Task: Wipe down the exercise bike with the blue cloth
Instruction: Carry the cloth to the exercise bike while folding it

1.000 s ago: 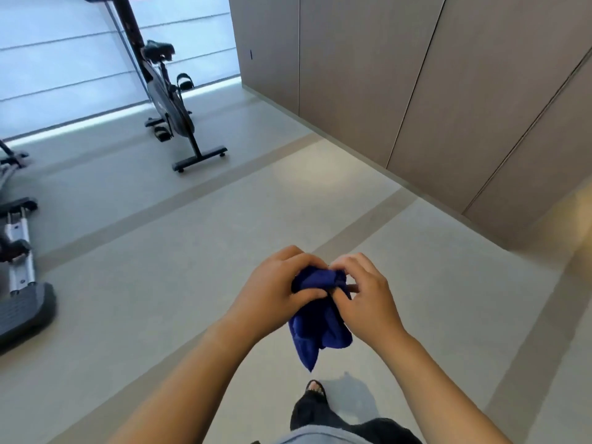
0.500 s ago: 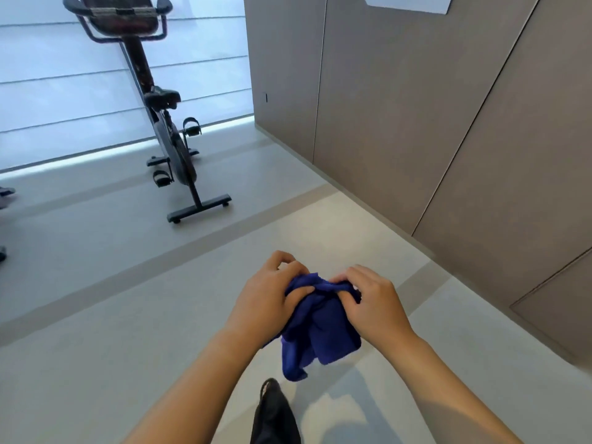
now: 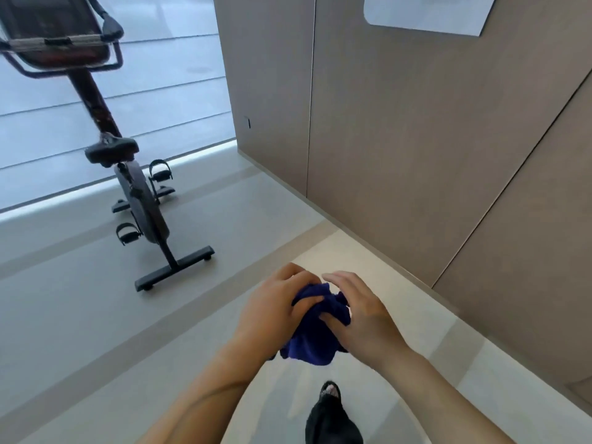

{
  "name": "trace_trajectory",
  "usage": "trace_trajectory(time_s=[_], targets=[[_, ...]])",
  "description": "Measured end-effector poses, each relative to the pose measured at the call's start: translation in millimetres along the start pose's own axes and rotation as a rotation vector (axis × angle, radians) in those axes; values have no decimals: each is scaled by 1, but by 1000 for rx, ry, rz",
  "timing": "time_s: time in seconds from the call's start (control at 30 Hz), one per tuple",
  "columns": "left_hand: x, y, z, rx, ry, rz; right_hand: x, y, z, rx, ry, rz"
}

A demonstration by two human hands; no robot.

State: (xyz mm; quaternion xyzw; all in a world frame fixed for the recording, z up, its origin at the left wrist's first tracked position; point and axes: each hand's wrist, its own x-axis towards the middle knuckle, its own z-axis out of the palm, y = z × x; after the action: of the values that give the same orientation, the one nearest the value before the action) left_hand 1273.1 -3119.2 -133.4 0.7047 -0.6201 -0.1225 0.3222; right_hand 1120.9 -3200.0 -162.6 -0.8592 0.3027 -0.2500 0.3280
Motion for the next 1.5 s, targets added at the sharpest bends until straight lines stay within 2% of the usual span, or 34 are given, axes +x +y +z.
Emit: trace_trajectory(time_s=[0.2, 0.43, 0.57, 0.77, 0.9, 1.03, 1.23, 1.5], targets=[[172, -77, -1, 0, -17, -34, 178, 73, -5, -176, 28, -106], [340, -161, -27, -1, 24, -237, 368, 114, -3, -248, 96, -363], [417, -221, -43, -14, 43, -306, 475, 138, 15, -271, 33, -443], [549, -330, -69, -43, 46, -297, 653, 160, 53, -265, 12, -459], [632, -396, -104, -9, 3, -298, 765, 171, 79, -195, -38, -341], [716, -460, -144, 33, 133, -332, 864, 171, 104, -176, -24, -381], [823, -539, -189, 70, 202, -347, 991, 187, 145, -63, -105, -345], [958, -648, -255, 159, 322, -367, 1213, 199, 194, 63, -127, -465]])
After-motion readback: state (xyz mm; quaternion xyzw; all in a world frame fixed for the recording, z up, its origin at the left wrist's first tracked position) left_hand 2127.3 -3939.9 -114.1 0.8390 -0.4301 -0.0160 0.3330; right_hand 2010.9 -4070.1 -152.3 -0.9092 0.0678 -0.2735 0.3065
